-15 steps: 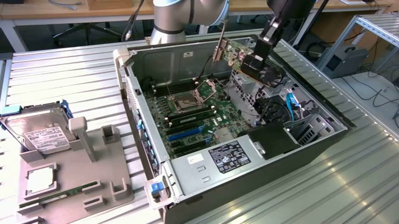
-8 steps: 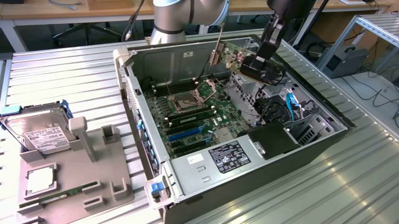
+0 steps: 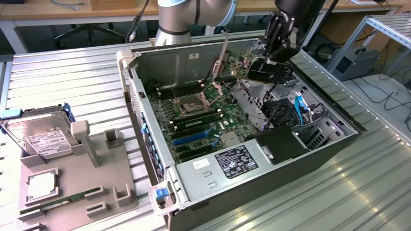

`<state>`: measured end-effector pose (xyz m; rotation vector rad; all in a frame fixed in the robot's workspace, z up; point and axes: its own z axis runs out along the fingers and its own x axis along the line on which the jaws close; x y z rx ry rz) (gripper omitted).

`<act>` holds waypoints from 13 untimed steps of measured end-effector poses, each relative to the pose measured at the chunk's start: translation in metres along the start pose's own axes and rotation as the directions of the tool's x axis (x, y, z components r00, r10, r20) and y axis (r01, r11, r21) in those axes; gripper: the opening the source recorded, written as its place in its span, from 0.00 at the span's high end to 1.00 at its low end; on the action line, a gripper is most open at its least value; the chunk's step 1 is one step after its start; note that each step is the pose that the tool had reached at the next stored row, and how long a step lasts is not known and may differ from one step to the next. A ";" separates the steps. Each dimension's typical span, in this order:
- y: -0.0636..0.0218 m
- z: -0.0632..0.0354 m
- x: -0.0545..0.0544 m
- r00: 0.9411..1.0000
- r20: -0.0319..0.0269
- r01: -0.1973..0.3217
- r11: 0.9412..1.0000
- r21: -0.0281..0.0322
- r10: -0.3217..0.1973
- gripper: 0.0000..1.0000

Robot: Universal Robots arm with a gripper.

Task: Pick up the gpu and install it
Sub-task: 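Insert the gpu into the slot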

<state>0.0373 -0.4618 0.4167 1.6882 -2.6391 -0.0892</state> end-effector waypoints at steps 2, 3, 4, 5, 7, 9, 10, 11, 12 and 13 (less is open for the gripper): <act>0.0000 0.0000 0.000 0.998 -0.003 0.064 0.998 -0.002 -0.064 0.73; 0.0000 0.0000 0.000 0.996 -0.005 0.091 0.996 -0.002 -0.091 0.73; 0.0000 0.0000 0.000 0.991 -0.007 0.131 0.991 -0.004 -0.131 0.73; 0.0000 0.0000 0.000 0.986 -0.008 0.165 0.986 -0.005 -0.165 0.73; 0.0000 0.0000 0.000 0.958 -0.014 0.286 0.958 -0.009 -0.286 0.73; 0.0000 0.0000 0.000 0.932 -0.017 0.361 0.933 -0.012 -0.361 0.73; 0.0000 0.0000 0.000 0.925 -0.018 0.378 0.926 -0.013 -0.378 0.73; 0.0000 0.0000 0.000 0.914 -0.019 0.406 0.914 -0.014 -0.406 0.73; 0.0000 0.0000 0.000 0.903 -0.020 0.428 0.904 -0.015 -0.428 0.73; 0.0000 0.0000 0.000 0.899 -0.021 0.438 0.899 -0.016 -0.438 0.73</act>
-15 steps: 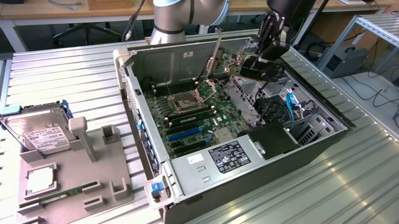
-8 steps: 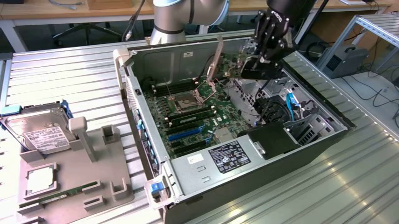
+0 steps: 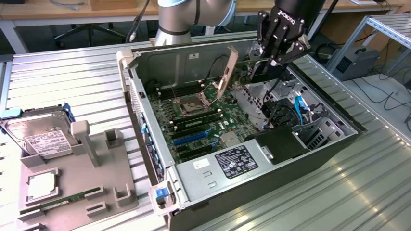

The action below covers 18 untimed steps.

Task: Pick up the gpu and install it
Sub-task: 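Insert the gpu into the slot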

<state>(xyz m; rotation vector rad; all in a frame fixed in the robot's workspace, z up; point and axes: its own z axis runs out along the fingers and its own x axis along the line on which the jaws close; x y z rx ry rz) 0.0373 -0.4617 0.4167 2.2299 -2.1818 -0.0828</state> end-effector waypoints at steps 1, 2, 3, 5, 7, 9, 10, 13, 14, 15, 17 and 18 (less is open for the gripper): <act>0.0000 0.0000 0.000 1.000 0.000 0.000 1.000 0.000 0.000 0.73; 0.0000 0.0000 0.000 1.000 0.000 0.000 1.000 0.000 0.000 0.73; -0.0001 0.0000 0.000 1.000 0.000 0.000 1.000 0.001 0.000 0.73; 0.0000 0.0010 0.000 1.000 0.000 0.001 1.000 0.012 -0.001 0.73; 0.0008 0.0029 0.000 1.000 -0.001 0.002 0.999 0.032 -0.002 0.73; 0.0043 0.0053 0.000 1.000 -0.001 0.003 0.999 0.053 -0.003 0.73; 0.0062 0.0062 0.000 1.000 -0.001 0.003 0.998 0.058 -0.003 0.73; 0.0157 0.0091 -0.001 1.000 -0.002 0.003 0.998 0.063 -0.003 0.73; 0.0194 0.0103 -0.001 1.000 -0.002 0.000 0.998 0.064 0.000 0.73; 0.0207 0.0112 -0.001 1.000 -0.001 -0.013 0.998 0.064 0.013 0.73; 0.0218 0.0125 -0.001 0.998 0.001 -0.057 0.996 0.065 0.057 0.73; 0.0218 0.0126 -0.001 0.998 0.001 -0.058 0.996 0.065 0.058 0.73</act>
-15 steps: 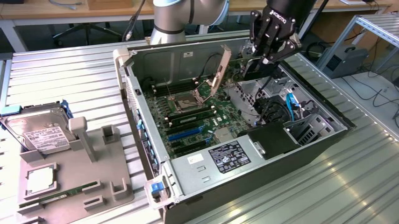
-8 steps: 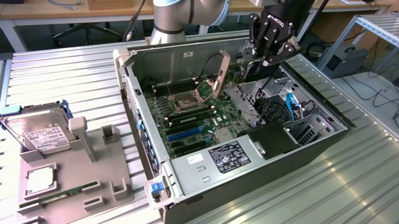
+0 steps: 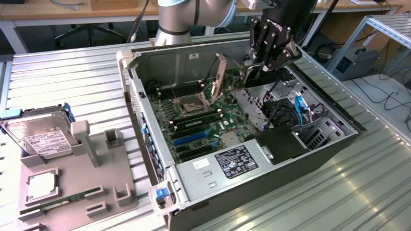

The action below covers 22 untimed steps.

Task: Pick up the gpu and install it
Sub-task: 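Insert the gpu into the slot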

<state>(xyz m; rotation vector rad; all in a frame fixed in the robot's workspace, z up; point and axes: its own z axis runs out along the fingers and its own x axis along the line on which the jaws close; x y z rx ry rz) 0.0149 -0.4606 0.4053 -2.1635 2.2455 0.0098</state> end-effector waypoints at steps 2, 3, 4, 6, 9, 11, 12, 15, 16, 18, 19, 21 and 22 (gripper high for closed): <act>0.0000 0.0001 0.000 1.000 0.000 0.000 1.000 0.000 0.000 0.73; 0.0000 0.0000 0.000 1.000 0.000 0.000 1.000 0.000 0.000 0.73; 0.0007 0.0001 0.000 1.000 0.000 0.000 1.000 0.000 0.000 0.73; 0.0092 0.0000 0.000 1.000 0.000 0.000 1.000 0.000 0.000 0.73; 0.0233 -0.0001 0.000 1.000 0.000 -0.005 1.000 0.000 0.005 0.73; 0.0265 -0.0001 0.000 1.000 0.000 -0.008 1.000 0.000 0.008 0.73; 0.0289 -0.0001 0.000 1.000 0.000 -0.011 1.000 0.000 0.011 0.73; 0.0348 -0.0002 -0.001 1.000 0.000 -0.016 1.000 0.000 0.016 0.73; 0.0372 -0.0002 -0.001 1.000 0.000 -0.017 1.000 0.000 0.017 0.73; 0.0407 -0.0003 -0.001 1.000 0.000 -0.017 1.000 0.000 0.017 0.73; 0.0421 -0.0003 0.000 1.000 0.000 -0.017 1.000 0.000 0.017 0.73; 0.0452 -0.0003 0.000 1.000 0.000 -0.018 1.000 0.000 0.018 0.73; 0.0471 -0.0003 0.000 1.000 0.000 -0.019 1.000 0.000 0.019 0.73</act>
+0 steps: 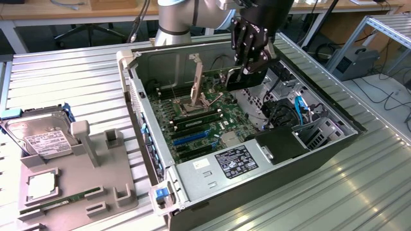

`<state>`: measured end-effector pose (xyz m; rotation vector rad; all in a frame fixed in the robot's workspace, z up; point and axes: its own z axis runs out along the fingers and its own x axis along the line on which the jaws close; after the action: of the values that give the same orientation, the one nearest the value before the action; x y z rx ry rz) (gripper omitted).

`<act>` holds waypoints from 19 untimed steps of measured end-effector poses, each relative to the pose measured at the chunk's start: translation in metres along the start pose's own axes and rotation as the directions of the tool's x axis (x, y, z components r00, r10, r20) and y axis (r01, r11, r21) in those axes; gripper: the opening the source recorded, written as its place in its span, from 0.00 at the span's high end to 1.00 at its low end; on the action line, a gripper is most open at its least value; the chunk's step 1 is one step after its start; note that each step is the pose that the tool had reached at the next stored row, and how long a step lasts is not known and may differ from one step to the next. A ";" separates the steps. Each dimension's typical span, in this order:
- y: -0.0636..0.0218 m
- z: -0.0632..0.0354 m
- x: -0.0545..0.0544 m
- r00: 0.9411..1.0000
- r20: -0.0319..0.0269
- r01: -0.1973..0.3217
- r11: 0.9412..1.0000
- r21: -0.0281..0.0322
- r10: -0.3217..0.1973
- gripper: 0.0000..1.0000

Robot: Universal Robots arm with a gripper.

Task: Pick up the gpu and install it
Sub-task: 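Insert the gpu into the slot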

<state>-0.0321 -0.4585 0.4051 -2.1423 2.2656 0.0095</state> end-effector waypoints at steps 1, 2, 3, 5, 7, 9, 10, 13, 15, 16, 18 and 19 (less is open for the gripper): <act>0.0012 0.0000 0.000 1.000 0.000 -0.001 1.000 0.000 0.001 0.73; 0.0013 0.0000 0.000 1.000 0.000 0.000 1.000 0.000 0.000 0.73; 0.0013 0.0000 0.000 1.000 0.000 0.000 1.000 0.000 0.000 0.73; 0.0013 0.0000 0.000 1.000 0.000 -0.001 1.000 0.000 0.001 0.73; 0.0086 -0.0001 0.000 1.000 0.000 -0.001 1.000 0.000 0.001 0.73; 0.0103 0.0032 0.001 1.000 0.000 -0.001 1.000 0.000 0.001 0.73; 0.0108 0.0061 0.001 1.000 0.000 -0.001 1.000 0.000 0.001 0.73; 0.0120 0.0129 0.001 1.000 0.000 -0.001 1.000 0.000 0.001 0.73; 0.0123 0.0156 0.001 1.000 0.000 -0.001 1.000 0.000 0.001 0.73; 0.0124 0.0156 0.001 1.000 0.000 -0.001 1.000 0.000 0.001 0.73; 0.0124 0.0157 0.001 1.000 0.000 -0.001 1.000 0.000 0.001 0.73; 0.0124 0.0158 0.001 1.000 0.000 -0.001 1.000 0.000 0.001 0.73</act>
<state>-0.0444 -0.4585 0.3892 -2.1413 2.2664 0.0095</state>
